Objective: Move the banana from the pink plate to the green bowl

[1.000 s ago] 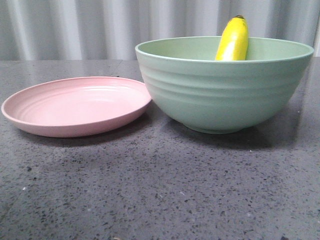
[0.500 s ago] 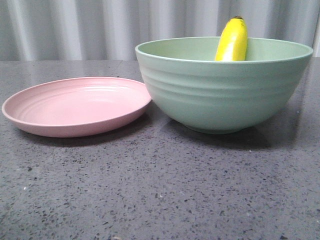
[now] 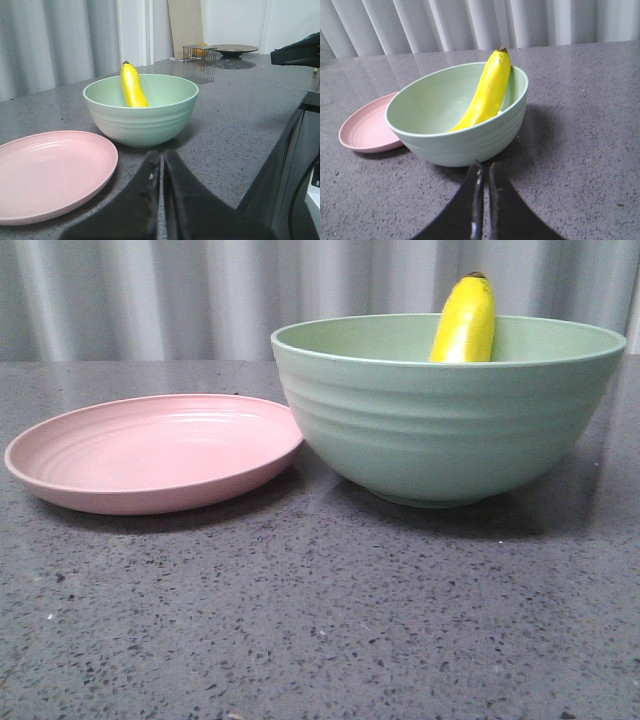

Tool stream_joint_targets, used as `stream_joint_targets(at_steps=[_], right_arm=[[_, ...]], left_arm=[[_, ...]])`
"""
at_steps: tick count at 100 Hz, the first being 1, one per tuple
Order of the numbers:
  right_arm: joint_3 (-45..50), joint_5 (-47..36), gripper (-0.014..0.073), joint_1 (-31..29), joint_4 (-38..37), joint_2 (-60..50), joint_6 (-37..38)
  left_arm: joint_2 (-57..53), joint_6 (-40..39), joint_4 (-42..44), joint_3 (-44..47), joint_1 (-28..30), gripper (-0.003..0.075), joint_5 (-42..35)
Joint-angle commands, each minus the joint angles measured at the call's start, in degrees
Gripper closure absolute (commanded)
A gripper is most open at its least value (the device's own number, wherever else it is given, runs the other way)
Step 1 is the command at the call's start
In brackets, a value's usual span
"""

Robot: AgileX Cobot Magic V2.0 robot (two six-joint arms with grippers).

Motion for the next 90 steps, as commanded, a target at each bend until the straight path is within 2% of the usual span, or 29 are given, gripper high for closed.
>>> stream_joint_targets(at_steps=[1, 59, 65, 69, 76, 90], right_arm=[[-1.1, -2.68, 0.0662, -0.21, 0.44, -0.7, 0.25], [-1.1, -2.69, 0.0662, -0.21, 0.44, -0.7, 0.25], [-1.1, -2.69, 0.0662, -0.21, 0.44, -0.7, 0.25], [-1.1, -2.69, 0.0662, -0.21, 0.44, -0.7, 0.25], [-1.1, -2.69, 0.0662, -0.21, 0.44, -0.7, 0.25], [-1.1, -2.69, 0.0662, -0.21, 0.44, -0.7, 0.25]], left_arm=[[-1.35, 0.04, -1.08, -1.4, -0.29, 0.0741, -3.65], [-1.35, 0.04, -1.08, -1.27, -0.29, 0.0741, -3.77], [-1.35, 0.04, 0.79, -0.5, -0.29, 0.0741, -3.92], [-1.35, -0.16, 5.03, 0.46, -0.14, 0.0741, -3.91], [-1.35, -1.42, 15.5, 2.97, 1.65, 0.0741, -7.14], [-1.35, -9.25, 16.59, 7.6, 8.36, 0.0741, -18.0]])
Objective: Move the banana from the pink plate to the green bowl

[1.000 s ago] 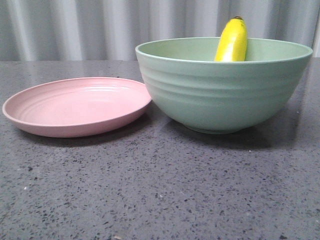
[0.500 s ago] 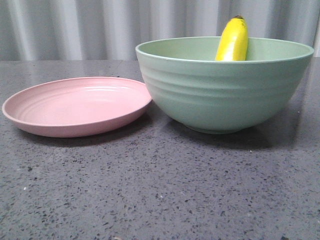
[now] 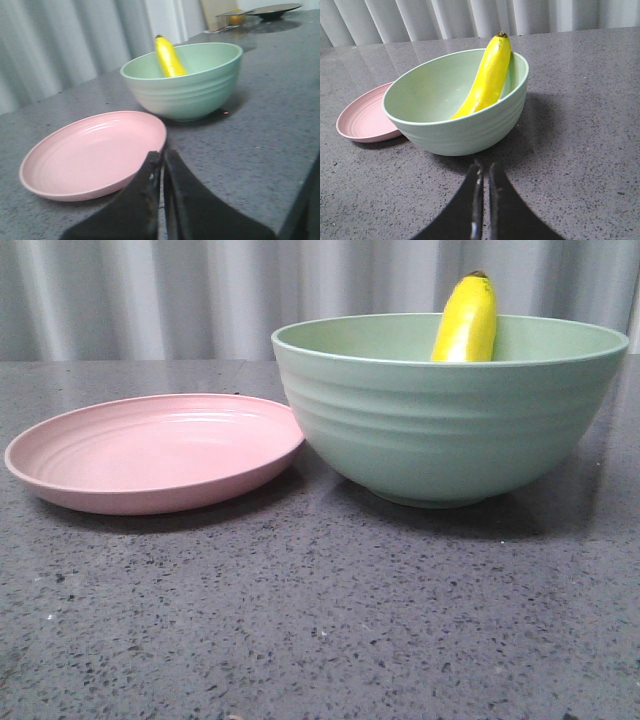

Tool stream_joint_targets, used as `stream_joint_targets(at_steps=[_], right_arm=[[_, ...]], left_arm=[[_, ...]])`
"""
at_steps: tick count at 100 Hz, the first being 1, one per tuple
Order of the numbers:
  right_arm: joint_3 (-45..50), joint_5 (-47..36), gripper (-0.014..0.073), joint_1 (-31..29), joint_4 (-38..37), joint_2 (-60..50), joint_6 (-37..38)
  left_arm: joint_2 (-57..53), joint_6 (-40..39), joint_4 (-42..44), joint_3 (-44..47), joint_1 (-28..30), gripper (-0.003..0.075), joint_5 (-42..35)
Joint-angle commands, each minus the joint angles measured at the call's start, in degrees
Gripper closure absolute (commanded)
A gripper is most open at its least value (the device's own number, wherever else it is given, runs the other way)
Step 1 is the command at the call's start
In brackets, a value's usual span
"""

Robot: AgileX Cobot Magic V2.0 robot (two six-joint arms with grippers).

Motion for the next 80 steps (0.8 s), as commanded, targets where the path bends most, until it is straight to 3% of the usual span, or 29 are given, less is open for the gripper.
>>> stream_joint_targets(at_steps=[1, 22, 48, 56, 75, 80], right_arm=[[-1.24, -4.29, 0.0662, -0.21, 0.34, -0.7, 0.01], [-1.24, -4.29, 0.0662, -0.21, 0.34, -0.7, 0.01], [-1.24, -4.29, 0.0662, -0.21, 0.34, -0.7, 0.01], [-1.24, -4.29, 0.0662, -0.21, 0.34, -0.7, 0.01], [-1.24, -4.29, 0.0662, -0.21, 0.34, -0.7, 0.01], [-1.24, -4.29, 0.0662, -0.21, 0.34, -0.7, 0.01]], left_arm=[[-1.35, -5.68, 1.8, 1.23, 4.57, 0.0741, -13.5], [-1.35, -7.34, -0.76, 8.19, 21.54, 0.0741, -28.16], [-1.6, -7.34, -0.76, 8.81, 42.11, 0.0741, -26.72], [-1.6, -7.34, -0.61, 8.81, 44.27, 0.0741, -22.86], [-1.6, -7.34, -0.61, 8.81, 43.29, 0.0741, -2.56], [-1.6, -7.34, -0.61, 8.91, 43.04, 0.0741, -1.32]])
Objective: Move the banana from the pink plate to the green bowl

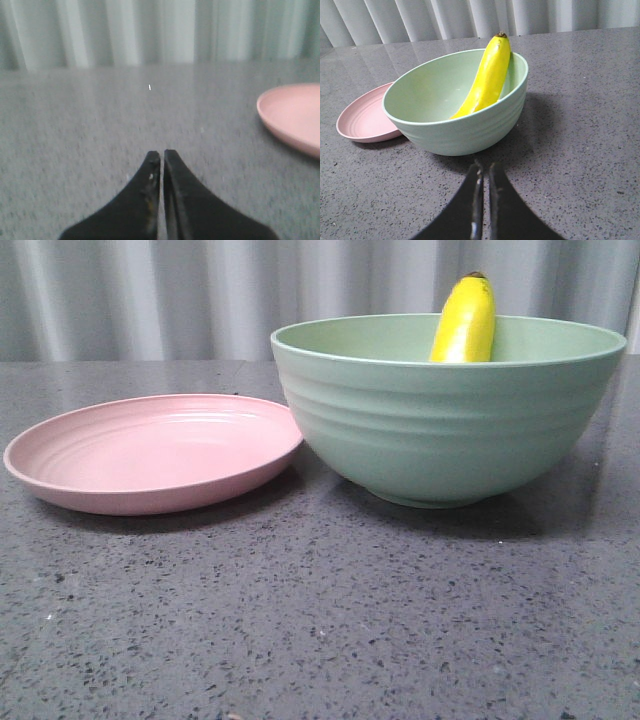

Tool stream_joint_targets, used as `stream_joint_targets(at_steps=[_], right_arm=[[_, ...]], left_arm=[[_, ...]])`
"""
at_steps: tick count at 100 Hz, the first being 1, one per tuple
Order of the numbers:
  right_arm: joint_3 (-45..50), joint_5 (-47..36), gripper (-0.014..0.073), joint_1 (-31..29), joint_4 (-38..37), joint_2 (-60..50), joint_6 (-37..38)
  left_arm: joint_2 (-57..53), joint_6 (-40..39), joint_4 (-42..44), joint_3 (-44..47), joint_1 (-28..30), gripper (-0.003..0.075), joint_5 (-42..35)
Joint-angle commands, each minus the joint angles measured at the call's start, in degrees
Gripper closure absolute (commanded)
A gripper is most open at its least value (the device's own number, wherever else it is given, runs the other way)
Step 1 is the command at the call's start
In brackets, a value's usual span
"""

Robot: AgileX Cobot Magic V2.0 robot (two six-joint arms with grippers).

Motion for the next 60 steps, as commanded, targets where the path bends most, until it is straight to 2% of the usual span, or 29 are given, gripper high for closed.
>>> stream_joint_targets(at_steps=[1, 60], right_arm=[[-1.24, -4.29, 0.0662, -0.21, 0.34, -0.7, 0.01], [-1.24, -4.29, 0.0662, -0.21, 0.34, -0.7, 0.01]], left_arm=[[-1.6, -0.55, -0.38, 0.56, -0.75, 0.0741, 1.77], [-1.6, -0.55, -0.38, 0.43, -0.75, 0.0741, 1.01]])
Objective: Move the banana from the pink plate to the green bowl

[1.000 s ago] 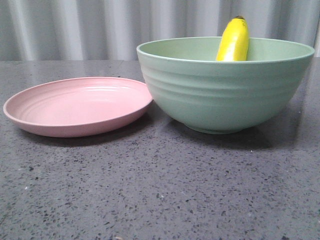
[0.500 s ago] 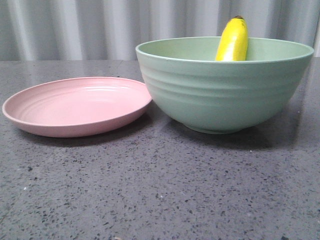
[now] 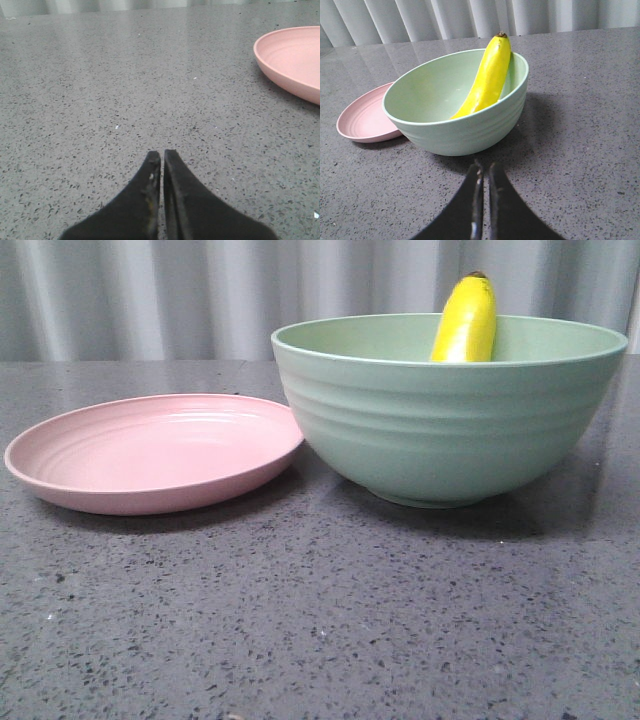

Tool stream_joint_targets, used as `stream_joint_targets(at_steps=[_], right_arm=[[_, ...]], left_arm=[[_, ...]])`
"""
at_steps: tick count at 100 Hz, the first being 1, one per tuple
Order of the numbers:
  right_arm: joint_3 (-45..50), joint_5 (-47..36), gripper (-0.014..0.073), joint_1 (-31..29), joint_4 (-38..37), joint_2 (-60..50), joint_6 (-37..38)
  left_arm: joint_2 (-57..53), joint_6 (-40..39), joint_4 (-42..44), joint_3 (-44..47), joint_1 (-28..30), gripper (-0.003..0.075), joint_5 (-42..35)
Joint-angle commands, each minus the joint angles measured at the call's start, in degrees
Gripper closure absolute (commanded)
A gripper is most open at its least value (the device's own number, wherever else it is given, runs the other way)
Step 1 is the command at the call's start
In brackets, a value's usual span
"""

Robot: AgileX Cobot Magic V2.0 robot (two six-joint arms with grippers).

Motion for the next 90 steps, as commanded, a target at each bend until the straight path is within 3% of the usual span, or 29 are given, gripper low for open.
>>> stream_joint_targets(at_steps=[1, 34, 54, 69, 80, 86, 90], right_arm=[[-1.24, -4.29, 0.0662, -0.21, 0.34, -0.7, 0.01], [2.03, -6.41, 0.0662, -2.87, -0.19, -0.7, -0.11], [9.49, -23.2, 0.0662, -11.4, -3.19, -0.85, -0.11], [15.78, -39.0, 0.0662, -17.05, -10.02, -0.85, 0.48], [21.8, -51.48, 0.0662, -18.85, -21.66, -0.85, 12.3], [25.04, -54.73, 0.0662, -19.28, -23.93, -0.85, 15.65], [24.48, -48.82, 0.0662, -19.28, -23.93, -0.93, 15.57]], left_arm=[[-1.6, -0.55, -0.38, 0.43, -0.5, 0.0741, -4.04], [-1.6, -0.55, -0.38, 0.43, -0.5, 0.0741, -4.04], [-1.6, -0.55, -0.38, 0.43, -0.5, 0.0741, -4.04], [-1.6, -0.55, -0.38, 0.43, -0.5, 0.0741, -4.04], [-1.6, -0.55, -0.38, 0.43, -0.5, 0.0741, -4.04], [-1.6, -0.55, -0.38, 0.43, -0.5, 0.0741, -4.04], [-1.6, -0.55, -0.38, 0.43, -0.5, 0.0741, -4.04]])
